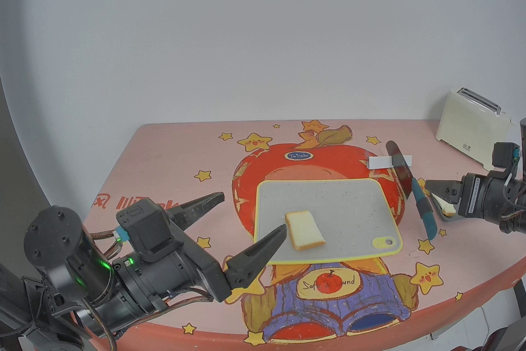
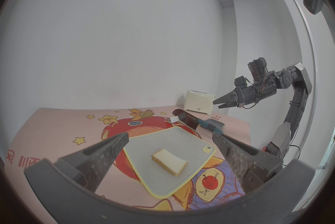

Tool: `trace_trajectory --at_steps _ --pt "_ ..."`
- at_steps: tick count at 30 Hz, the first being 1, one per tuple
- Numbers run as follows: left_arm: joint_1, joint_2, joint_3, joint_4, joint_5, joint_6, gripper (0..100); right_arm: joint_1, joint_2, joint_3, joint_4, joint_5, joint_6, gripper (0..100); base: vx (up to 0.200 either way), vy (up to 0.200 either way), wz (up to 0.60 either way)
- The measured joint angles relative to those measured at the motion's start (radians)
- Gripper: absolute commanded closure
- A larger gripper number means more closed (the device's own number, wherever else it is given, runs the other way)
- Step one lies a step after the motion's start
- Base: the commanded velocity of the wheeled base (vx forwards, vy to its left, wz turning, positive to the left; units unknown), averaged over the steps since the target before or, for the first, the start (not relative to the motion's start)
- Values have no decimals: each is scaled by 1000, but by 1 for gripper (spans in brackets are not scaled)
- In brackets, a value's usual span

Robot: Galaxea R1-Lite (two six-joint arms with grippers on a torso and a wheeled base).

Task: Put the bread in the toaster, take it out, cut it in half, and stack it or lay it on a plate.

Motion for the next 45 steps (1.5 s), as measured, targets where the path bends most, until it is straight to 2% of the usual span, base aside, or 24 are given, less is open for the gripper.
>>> trace_trajectory --at_steps 4,8,22,23,27,30,35,36,39,40,41,45 --pt "2 3 -30 -2 1 -53 0 0 0 0 0 0 0 0 0 -100 0" --pt "14 9 -32 -2 -12 -67 0 0 2 2 0 0 0 0 0 -200 0" --pt "23 27 -23 -4 -25 -62 0 0 3 3 0 0 0 0 0 -200 0" --pt "22 28 -23 -3 -24 -59 0 0 3 3 -1 0 0 0 0 -200 0" --pt "22 29 -26 -4 -6 -20 0 0 3 3 0 0 0 0 0 -100 0" --pt "20 31 -26 -2 42 -3 0 0 3 3 0 0 1 0 0 0 0" --pt "0 47 -25 -1 213 3 0 0 4 3 0 0 1 0 0 0 0" --pt "-11 55 -27 3 272 4 0 0 3 2 0 0 1 0 0 0 0" --pt "-29 76 -36 10 369 4 0 0 3 2 0 -1 1 0 0 0 0" --pt "-37 97 -43 29 429 0 0 0 3 2 -1 0 1 0 0 0 0" --pt "-40 107 -46 47 451 -11 0 0 3 2 -1 0 0 0 0 0 0" --pt "-44 135 -63 112 476 -64 0 0 0 0 -1 0 0 0 0 0 0"
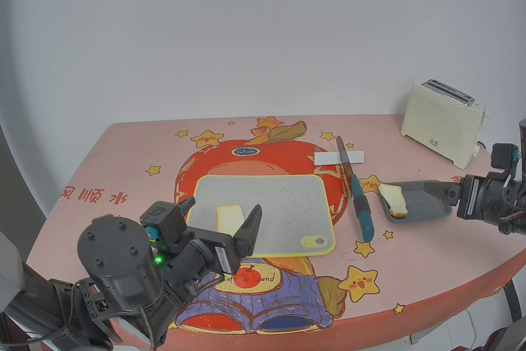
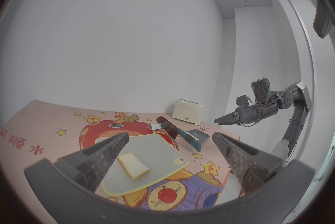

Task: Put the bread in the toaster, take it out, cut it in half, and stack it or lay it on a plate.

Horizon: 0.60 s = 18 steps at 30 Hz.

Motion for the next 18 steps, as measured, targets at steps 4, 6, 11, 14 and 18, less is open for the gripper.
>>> trace_trajectory --at_steps 4,6,11,14,18 --pt "22 14 -29 82 7 -30 0 0 -6 0 0 0 -6 0 0 0 0" --pt "36 17 -59 102 7 -35 0 0 -8 -1 0 0 -10 0 0 0 0" --pt "71 2 -131 243 -21 -40 0 0 -11 -1 0 1 -12 0 0 0 0" --pt "78 -26 -166 388 -45 -51 0 -1 -12 -2 0 1 -13 0 0 0 0" --pt "86 -78 -223 627 -90 -94 0 -1 -12 -2 0 1 -13 0 0 0 0"
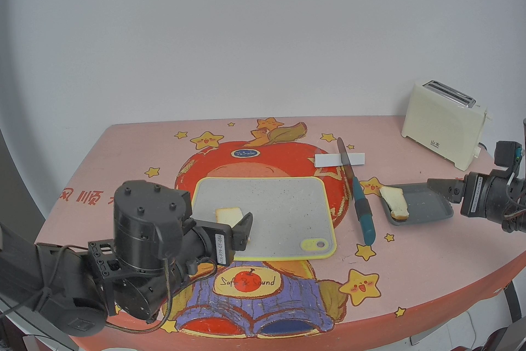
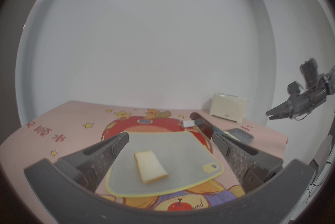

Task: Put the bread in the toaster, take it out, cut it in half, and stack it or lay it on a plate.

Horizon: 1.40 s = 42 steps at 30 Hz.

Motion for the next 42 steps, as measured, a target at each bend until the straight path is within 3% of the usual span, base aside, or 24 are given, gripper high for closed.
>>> trace_trajectory --at_steps 4,8,13,17,33,42 --pt "5 -50 -71 248 -62 -65 0 0 0 0 0 0 0 0 0 0 0" --pt "13 -103 -166 526 -160 -158 0 0 0 1 0 0 0 0 0 0 0" --pt "28 -146 -261 657 -256 -239 0 1 1 3 0 0 0 0 0 0 0" --pt "42 -149 -307 662 -269 -252 0 1 1 4 0 0 0 0 0 0 0" --pt "75 9 -368 596 -255 -250 0 3 0 4 0 1 0 0 0 0 0" --pt "74 90 -387 597 -180 -260 0 2 -8 0 0 1 -2 0 0 0 0"
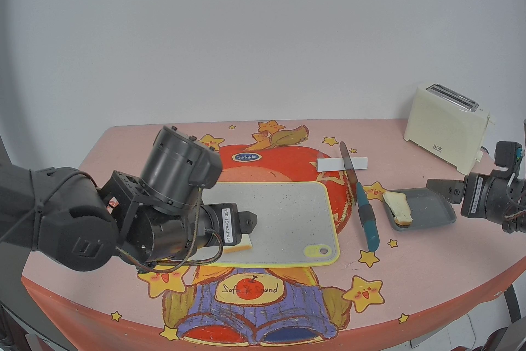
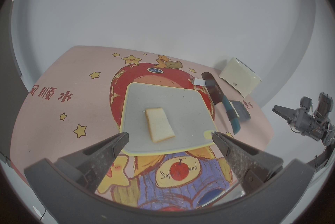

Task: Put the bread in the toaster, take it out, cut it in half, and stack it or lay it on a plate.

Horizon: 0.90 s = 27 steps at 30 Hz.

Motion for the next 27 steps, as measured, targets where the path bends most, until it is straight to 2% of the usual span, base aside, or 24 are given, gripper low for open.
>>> trace_trajectory --at_steps 10,14,27 --pt "-20 69 -20 1 47 -62 0 1 -13 0 0 0 -11 0 0 0 0" --pt "-24 98 -26 -1 74 -67 0 3 -14 0 0 0 -12 0 0 0 0" --pt "-25 129 -27 -2 80 -68 0 7 -19 2 1 0 -12 0 0 0 0"
